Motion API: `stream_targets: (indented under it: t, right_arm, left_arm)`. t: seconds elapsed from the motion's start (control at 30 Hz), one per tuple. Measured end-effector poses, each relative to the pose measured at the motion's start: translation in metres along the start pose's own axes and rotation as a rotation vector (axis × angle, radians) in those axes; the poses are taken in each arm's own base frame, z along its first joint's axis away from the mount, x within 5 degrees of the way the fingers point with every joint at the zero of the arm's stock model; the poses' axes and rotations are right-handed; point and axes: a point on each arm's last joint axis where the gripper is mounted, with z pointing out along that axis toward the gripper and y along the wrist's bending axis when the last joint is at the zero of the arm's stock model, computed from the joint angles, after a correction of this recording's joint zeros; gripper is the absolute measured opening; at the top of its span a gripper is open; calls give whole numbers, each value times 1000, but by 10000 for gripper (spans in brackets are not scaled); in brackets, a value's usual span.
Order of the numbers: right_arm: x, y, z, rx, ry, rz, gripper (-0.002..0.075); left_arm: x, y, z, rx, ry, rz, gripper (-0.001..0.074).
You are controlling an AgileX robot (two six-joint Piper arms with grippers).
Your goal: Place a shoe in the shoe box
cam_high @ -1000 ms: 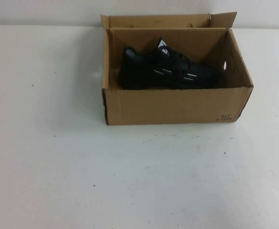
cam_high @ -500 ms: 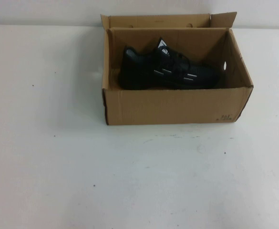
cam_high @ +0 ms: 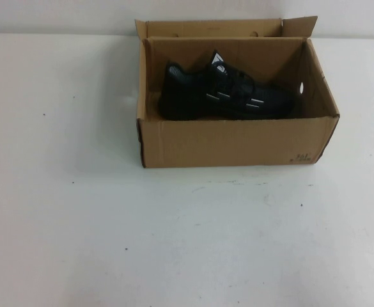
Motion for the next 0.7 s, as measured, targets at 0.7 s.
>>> stream_targets:
  t: [0.7]
  right_arm:
    - [0, -1, -1, 10, -3, -9, -17]
  left_arm:
    - [0, 0, 0, -1, 0, 3, -1]
